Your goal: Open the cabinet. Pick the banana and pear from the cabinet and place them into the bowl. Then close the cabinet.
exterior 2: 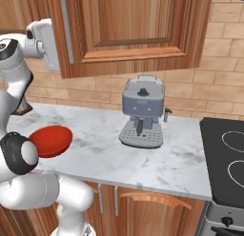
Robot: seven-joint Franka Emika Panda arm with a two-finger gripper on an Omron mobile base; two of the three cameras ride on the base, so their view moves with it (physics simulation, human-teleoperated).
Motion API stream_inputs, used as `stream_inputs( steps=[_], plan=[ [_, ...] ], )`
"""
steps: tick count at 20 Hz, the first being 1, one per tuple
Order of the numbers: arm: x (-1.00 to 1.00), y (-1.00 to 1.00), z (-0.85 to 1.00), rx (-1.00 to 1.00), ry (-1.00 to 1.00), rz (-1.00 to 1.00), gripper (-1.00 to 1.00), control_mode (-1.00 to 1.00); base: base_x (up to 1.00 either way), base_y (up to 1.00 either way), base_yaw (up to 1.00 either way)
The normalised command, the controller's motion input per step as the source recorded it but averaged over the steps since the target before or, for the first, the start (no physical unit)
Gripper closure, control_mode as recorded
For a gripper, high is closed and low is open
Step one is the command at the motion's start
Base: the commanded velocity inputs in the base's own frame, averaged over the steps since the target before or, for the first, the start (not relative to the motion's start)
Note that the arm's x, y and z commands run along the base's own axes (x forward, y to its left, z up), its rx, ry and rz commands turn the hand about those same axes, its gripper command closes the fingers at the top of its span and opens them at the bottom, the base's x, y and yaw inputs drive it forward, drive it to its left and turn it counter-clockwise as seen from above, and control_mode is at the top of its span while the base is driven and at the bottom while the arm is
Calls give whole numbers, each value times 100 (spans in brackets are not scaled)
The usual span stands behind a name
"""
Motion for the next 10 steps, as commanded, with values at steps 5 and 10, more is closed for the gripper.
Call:
stream_inputs(
  steps=[5, 10],
  plan=[
    [-86, -44, 0, -1, 0, -19, 100, -100, 0, 0, 0],
    [-97, -52, 0, 0, 0, -22, 100, -100, 0, 0, 0]
  ],
)
